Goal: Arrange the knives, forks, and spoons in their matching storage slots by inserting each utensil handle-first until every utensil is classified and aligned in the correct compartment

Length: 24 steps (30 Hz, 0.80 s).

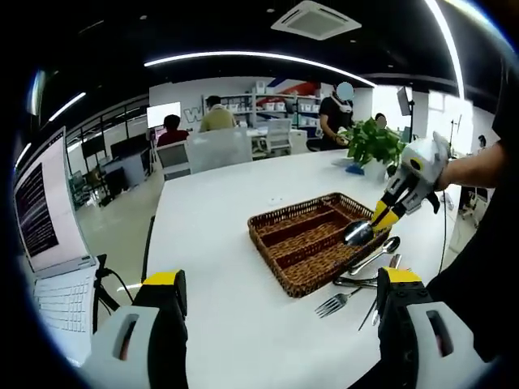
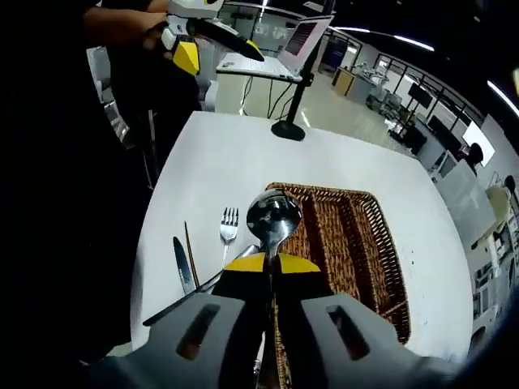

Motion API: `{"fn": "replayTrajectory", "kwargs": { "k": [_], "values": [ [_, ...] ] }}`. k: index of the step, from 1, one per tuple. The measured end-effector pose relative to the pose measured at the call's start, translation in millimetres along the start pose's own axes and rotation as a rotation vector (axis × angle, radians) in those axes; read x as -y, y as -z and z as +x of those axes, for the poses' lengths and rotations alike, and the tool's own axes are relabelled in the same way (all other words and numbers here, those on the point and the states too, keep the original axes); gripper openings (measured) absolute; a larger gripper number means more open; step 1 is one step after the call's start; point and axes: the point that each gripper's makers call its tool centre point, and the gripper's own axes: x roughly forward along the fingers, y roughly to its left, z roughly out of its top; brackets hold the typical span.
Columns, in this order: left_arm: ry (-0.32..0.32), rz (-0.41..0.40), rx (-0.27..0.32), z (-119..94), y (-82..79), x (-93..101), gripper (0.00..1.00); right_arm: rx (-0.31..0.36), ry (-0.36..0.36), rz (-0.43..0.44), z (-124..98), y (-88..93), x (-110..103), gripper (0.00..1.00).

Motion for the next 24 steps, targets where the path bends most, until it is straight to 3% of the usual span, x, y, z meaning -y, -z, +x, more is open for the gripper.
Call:
{"fn": "replayTrajectory", "kwargs": {
  "k": [9,19,24],
  "values": [
    [0.020,0.006,0.035,3,-8.5,8.6,1.00,-0.014,0.008,-0.050,-33,-28.6,10,0.00],
    [0.008,0.019,0.041,0,1.0,-12.4,1.00,-0.034,0.032,-0.087,-43,-32.0,20,0.00],
    [0.013,0.018,0.041,4,-0.9,-6.6,1.00,-0.045,0.024,-0.098,-43,-31.9,27,0.00]
  ]
}}
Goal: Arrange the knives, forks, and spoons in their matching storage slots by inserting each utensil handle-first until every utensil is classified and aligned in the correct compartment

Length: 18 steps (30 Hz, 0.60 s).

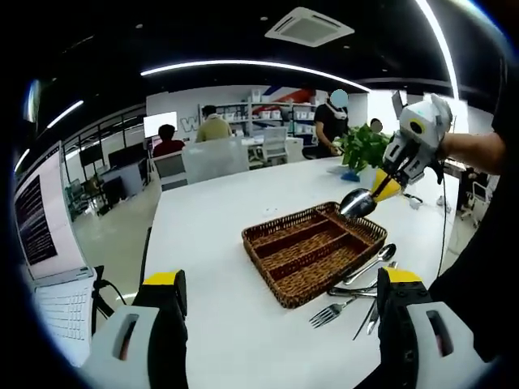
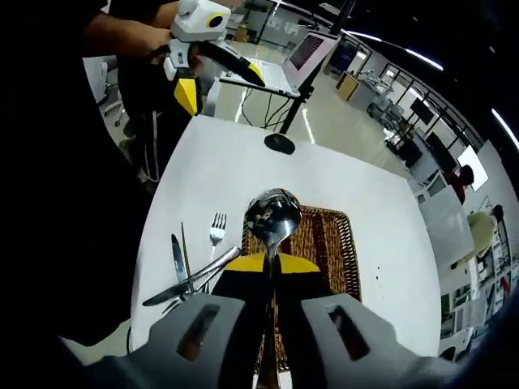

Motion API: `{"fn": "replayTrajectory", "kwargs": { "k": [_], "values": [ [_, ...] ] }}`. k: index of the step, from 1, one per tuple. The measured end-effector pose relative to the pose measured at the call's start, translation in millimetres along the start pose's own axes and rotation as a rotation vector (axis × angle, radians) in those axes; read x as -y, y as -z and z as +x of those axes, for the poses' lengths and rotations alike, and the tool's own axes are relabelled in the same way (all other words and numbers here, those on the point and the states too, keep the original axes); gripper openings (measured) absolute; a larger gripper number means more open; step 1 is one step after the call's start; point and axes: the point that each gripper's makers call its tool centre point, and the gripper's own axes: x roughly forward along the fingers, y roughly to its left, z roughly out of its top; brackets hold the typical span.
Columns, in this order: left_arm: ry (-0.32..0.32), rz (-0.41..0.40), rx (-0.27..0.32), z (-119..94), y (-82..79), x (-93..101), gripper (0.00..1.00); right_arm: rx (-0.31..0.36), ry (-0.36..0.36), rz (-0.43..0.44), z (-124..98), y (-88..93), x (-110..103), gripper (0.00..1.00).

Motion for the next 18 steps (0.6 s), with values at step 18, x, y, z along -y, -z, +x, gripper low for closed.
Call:
{"fn": "replayTrajectory", "kwargs": {
  "k": [18],
  "values": [
    [0.020,-0.015,-0.005,7,-10.3,29.4,0.99,-0.014,-0.010,-0.012,10,-0.9,49,0.00]
  ]
}}
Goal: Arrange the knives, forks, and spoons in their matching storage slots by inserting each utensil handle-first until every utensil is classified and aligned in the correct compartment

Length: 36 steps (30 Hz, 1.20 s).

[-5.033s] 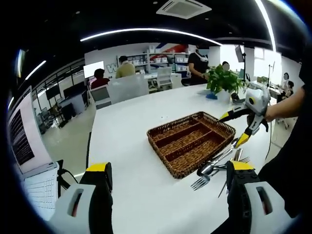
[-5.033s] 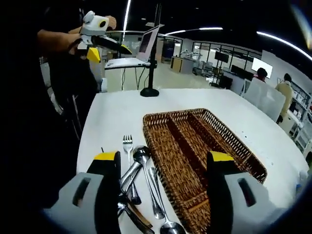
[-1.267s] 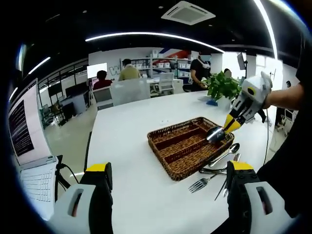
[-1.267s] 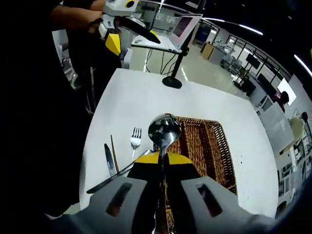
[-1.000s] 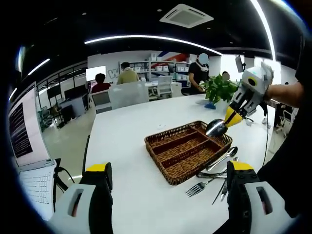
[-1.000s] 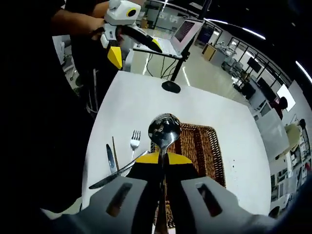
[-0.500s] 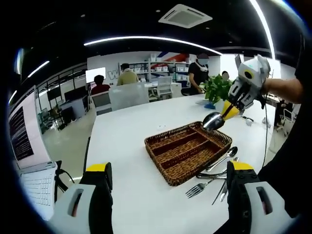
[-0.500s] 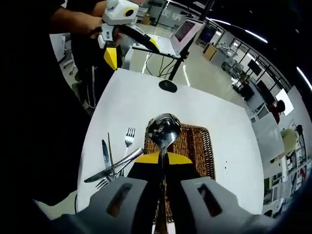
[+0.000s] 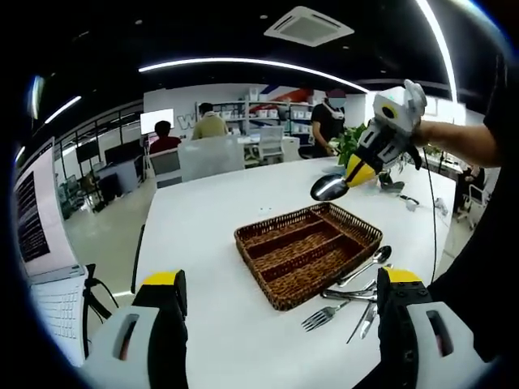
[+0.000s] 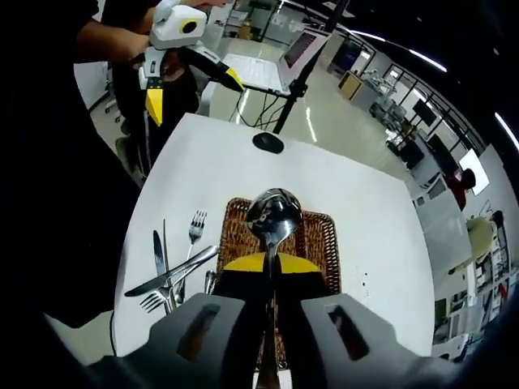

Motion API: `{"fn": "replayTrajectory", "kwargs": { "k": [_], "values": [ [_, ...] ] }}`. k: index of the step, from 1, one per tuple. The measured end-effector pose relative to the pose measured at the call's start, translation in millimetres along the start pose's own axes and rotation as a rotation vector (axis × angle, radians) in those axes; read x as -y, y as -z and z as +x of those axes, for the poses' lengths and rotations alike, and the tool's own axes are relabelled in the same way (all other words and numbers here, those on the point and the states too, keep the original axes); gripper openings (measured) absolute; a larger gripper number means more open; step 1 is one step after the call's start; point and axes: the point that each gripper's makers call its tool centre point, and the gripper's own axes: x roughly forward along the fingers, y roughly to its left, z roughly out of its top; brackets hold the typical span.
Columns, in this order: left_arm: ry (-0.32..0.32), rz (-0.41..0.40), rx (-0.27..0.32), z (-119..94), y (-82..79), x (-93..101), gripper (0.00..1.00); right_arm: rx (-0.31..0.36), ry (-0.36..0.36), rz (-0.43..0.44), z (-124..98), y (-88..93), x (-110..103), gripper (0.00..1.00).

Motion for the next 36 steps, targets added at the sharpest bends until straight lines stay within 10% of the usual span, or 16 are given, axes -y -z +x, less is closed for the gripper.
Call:
{"fn": "replayTrajectory", "kwargs": {
  "k": [36],
  "values": [
    [0.027,0.065,0.023,-4,-34.1,-11.6,1.00,-0.010,-0.058,-0.010,75,18.2,113,0.00]
  ]
}}
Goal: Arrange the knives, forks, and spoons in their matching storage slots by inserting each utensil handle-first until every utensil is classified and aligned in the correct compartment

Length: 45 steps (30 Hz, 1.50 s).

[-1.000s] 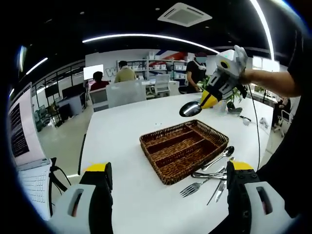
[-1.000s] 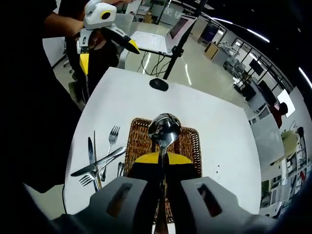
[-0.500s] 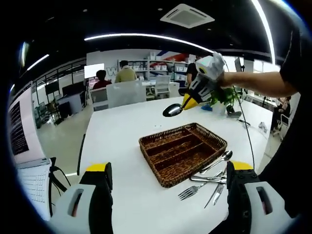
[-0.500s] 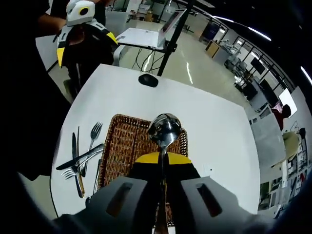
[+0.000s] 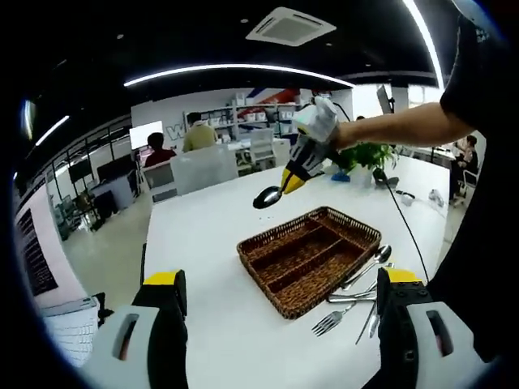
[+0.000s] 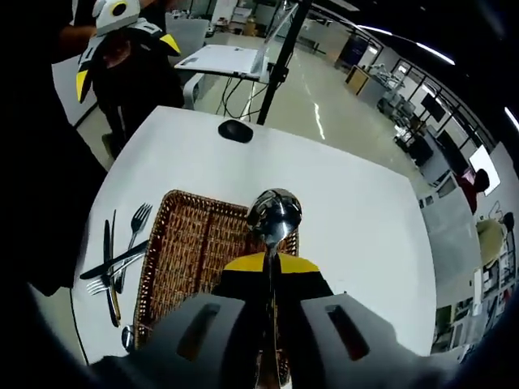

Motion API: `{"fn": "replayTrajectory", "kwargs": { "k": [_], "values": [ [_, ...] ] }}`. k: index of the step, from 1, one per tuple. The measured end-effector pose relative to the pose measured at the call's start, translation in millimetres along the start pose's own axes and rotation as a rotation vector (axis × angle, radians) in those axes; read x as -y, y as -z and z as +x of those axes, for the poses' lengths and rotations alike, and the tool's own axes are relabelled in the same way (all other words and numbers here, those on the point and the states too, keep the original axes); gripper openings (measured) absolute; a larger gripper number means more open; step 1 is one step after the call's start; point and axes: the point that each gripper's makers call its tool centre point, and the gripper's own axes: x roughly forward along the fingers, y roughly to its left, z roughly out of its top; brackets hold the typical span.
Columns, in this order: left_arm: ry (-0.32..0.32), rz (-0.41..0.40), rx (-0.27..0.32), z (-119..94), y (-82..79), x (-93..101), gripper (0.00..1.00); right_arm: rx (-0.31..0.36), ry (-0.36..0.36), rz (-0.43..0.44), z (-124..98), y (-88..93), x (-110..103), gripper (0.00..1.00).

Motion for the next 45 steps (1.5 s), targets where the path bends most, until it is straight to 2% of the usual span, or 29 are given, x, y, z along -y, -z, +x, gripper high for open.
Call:
{"fn": "replayTrajectory", "kwargs": {
  "k": [8,15,25,45],
  "values": [
    [-0.020,-0.023,-0.014,1,7.0,-8.2,1.00,-0.011,0.010,-0.015,13,7.2,21,0.00],
    [-0.035,-0.046,-0.022,2,12.8,-15.4,1.00,-0.018,0.004,-0.019,23,11.1,28,0.00],
    [-0.036,-0.062,-0.030,7,14.5,-16.3,1.00,-0.015,-0.006,-0.027,44,29.1,24,0.00],
    [-0.043,-0.083,-0.057,8,23.3,-27.8,0.99,-0.055,-0.055,0.014,113,65.7,6,0.00]
  ]
}}
